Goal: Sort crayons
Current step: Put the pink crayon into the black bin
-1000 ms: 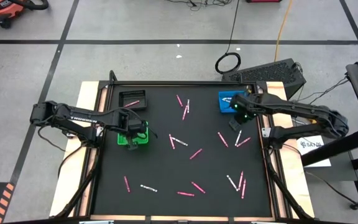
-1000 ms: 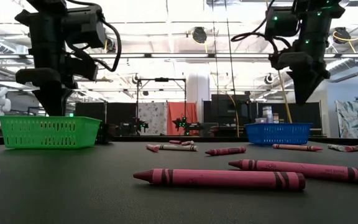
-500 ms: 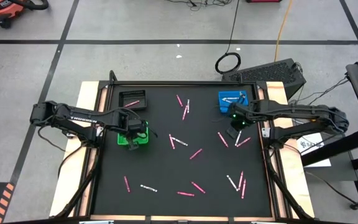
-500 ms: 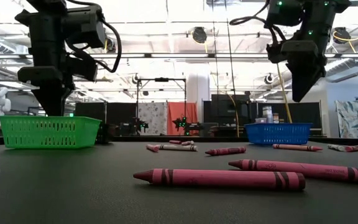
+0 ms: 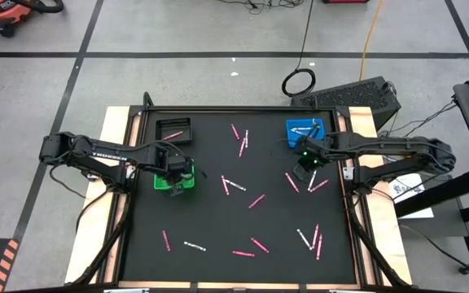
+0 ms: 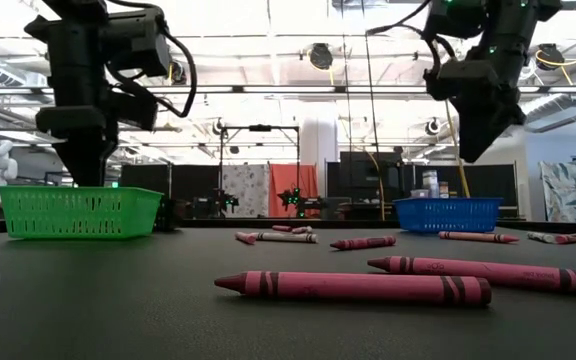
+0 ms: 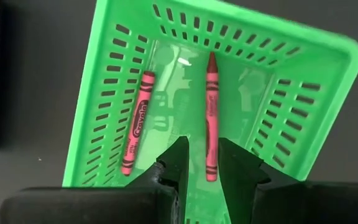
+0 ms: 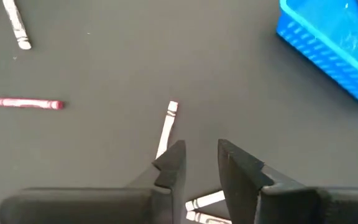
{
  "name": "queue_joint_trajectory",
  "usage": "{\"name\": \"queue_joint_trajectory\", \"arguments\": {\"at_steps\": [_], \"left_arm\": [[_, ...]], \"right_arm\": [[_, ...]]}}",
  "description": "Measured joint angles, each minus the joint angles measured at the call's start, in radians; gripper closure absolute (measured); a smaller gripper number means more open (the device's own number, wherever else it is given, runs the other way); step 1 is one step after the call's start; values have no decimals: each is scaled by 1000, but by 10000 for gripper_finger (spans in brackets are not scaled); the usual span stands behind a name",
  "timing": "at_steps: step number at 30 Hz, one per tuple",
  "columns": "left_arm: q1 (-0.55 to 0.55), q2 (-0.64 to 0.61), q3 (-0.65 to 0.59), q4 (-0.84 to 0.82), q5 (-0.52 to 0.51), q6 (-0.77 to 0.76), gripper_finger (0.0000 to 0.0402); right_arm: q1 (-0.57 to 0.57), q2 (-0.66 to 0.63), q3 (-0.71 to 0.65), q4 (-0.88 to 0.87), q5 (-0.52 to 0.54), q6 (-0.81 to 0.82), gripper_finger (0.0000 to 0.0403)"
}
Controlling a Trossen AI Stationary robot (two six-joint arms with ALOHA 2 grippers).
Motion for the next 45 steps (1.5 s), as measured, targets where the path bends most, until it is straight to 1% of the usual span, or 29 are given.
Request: {"name": "queue_joint_trajectory", "arguments": {"at_steps": [9,16,24,27,36,45], "left_arm": [[0,0,36,5,1,-3,322],[0,0,37,5,2,-3,322],[0,0,37,5,2,-3,322],[0,0,37,5,2,-3,322],[0,0,37,13,2,-2,322],[-1,0,37,21,2,-3,322]], "right_arm": [[92,163,0,60,0,45,332],[153,280,0,122,-3,76,332],[188,398,0,143,3,116,332],[188,424,0,142,31,126,332],[188,451,-3,157,32,126,332],[188,529,1,176,28,78,333]]}}
